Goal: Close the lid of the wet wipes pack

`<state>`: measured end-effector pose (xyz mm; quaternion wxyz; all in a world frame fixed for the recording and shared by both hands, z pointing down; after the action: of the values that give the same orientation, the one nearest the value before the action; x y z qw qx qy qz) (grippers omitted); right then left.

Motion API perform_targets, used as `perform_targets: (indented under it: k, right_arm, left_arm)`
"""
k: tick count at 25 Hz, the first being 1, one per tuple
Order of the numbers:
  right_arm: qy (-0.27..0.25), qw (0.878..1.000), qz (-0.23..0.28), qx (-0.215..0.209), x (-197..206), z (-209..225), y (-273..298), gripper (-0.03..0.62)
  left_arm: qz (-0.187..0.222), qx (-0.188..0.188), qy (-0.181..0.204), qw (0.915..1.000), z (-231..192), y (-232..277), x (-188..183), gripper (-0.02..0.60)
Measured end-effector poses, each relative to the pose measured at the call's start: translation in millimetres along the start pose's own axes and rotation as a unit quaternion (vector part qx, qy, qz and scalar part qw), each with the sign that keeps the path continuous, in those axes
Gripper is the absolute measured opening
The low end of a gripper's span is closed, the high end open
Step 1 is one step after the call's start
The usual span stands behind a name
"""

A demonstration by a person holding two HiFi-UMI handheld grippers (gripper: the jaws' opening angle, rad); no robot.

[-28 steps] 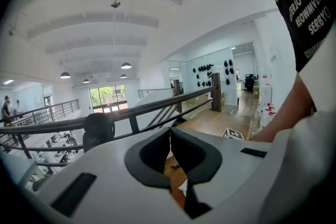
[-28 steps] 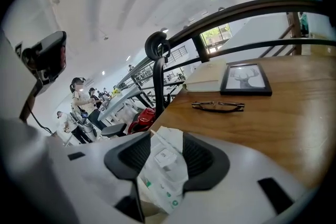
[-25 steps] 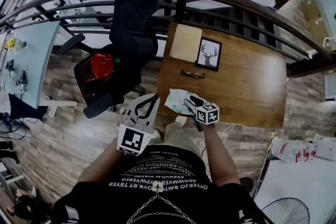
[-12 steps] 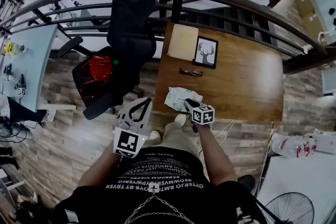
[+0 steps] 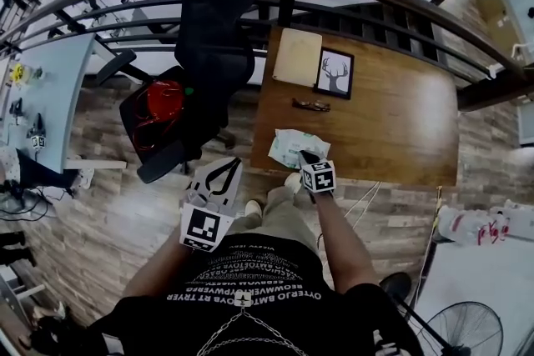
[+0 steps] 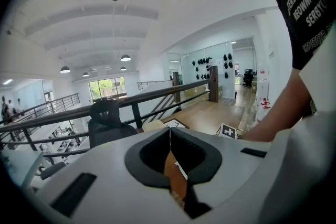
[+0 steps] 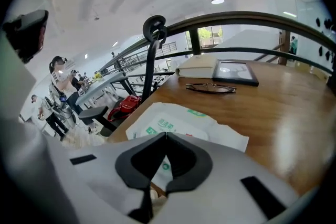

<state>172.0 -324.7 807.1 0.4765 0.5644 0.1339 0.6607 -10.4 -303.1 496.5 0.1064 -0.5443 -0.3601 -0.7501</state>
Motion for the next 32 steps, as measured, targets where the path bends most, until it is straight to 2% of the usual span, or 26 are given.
perform_targets:
  k: [6, 12, 16, 18, 21, 26, 29, 32]
  right_arm:
    - [-0.049, 0.998, 0.008, 0.036, 1, -4, 3, 0.017]
    - [-0.093, 0.994, 0.061, 0.021, -6, 1, 3, 0.017]
    - [-0.064, 0.997, 0.051, -0.017, -11, 2, 9, 0.017]
    - [-0.048, 0.998, 0.040, -0.020, -12, 2, 2, 0.018]
    - [-0.029, 0.997, 0.068, 0.003, -20, -3, -25, 0.019]
    - [-0.001, 0.991, 0.126, 0.041, -37, -10, -88, 0.015]
    - [-0.017, 0.986, 0.158, 0.056, -57, -15, -128, 0.014]
    - [-0.057, 0.980, 0.180, 0.065, -85, -33, -168, 0.014]
  left_arm:
    - [-0.013, 0.010, -0.001, 0.9999, 6, 2, 14, 0.028]
    - [-0.019, 0.020, 0.012, 0.9996, 11, 8, 16, 0.028]
    - [-0.014, 0.017, 0.014, 0.9997, 7, 9, 11, 0.029]
    - [-0.007, 0.024, 0.009, 0.9997, 10, 10, 5, 0.029]
    - [0.008, 0.032, 0.002, 0.9995, 12, 9, -6, 0.028]
    - [0.046, 0.022, 0.003, 0.9987, 9, 3, -33, 0.029]
    - [0.066, 0.014, 0.000, 0.9977, 8, 0, -46, 0.029]
    - [0.079, 0.001, 0.000, 0.9969, 3, -8, -57, 0.028]
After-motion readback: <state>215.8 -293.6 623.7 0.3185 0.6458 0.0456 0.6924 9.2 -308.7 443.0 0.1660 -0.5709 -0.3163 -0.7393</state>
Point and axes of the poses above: the fingertips, and each gripper's own axes: y forward along the fingers, z to its right, x out of its underside, the point moved 1 cm from there along -y, backward along the fingers, and after that the axes turned 5 degrees about -x, right-handed, at the moved point
